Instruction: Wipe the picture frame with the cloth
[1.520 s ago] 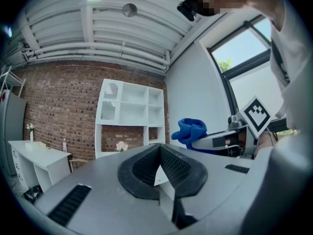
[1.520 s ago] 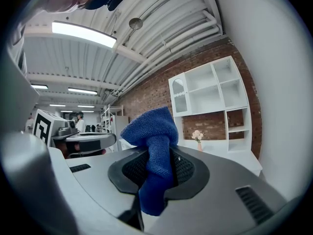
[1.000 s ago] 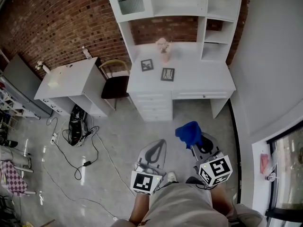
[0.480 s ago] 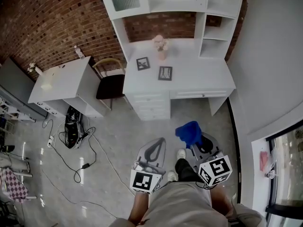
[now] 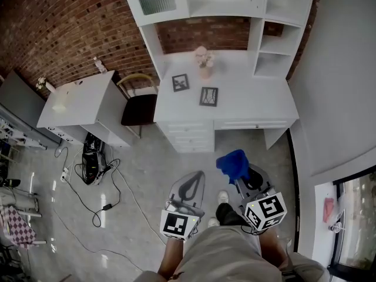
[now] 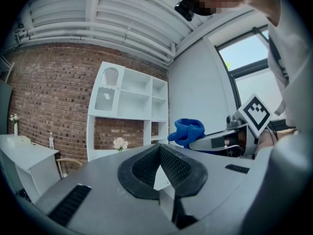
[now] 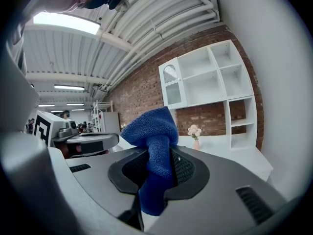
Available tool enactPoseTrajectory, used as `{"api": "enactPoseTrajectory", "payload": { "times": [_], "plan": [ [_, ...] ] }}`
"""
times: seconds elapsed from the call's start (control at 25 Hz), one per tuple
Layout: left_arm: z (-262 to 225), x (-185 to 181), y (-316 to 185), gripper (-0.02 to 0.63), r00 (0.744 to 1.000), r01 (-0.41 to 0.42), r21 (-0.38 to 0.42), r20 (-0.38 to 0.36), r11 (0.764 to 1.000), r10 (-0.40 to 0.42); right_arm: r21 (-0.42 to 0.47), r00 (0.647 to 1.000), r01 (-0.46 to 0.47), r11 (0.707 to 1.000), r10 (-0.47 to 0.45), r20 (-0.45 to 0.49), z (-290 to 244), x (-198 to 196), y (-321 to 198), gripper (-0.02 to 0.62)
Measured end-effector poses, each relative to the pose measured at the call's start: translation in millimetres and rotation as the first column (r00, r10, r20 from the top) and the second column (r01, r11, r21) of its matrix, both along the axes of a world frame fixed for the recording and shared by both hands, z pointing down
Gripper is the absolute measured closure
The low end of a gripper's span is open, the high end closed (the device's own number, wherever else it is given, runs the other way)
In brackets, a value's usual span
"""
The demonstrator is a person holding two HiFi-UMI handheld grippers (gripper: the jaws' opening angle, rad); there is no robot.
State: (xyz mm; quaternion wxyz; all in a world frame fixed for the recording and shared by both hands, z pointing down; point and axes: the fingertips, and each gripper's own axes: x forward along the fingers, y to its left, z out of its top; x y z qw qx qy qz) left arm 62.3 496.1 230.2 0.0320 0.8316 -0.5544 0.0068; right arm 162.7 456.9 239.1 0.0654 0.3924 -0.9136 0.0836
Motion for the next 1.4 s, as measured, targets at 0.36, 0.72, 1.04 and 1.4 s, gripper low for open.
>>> {"api": "enactPoseTrajectory", "payload": {
  "times": [0.36,0.72,1.04,1.4],
  "plan": [
    [-5.6,0.7,-66.8,0.607,0.999,0.034,-0.003,0.008,0.999,-0.034,-0.003,0.999,0.032,0.999,-0.032,0.006,-2.6,-0.2,-67.7,0.518],
    [-11.7,6.7,-112.9,0.609,0.996,0.078,-0.001,0.034,0.997,-0.077,0.007,0.996,0.092,0.996,-0.092,0.01,-8.1,1.3,-112.9,0.518],
    [-5.6,10.3,-137.1,0.608,0.993,0.102,-0.009,0.056,0.995,-0.101,-0.009,0.992,0.127,0.992,-0.127,0.019,-0.8,2.1,-137.3,0.518],
    [2.4,15.3,-171.4,0.609,0.996,0.074,-0.003,0.058,0.997,-0.073,-0.012,0.992,0.123,0.992,-0.123,0.018,8.8,1.0,-170.2,0.518]
  ]
}}
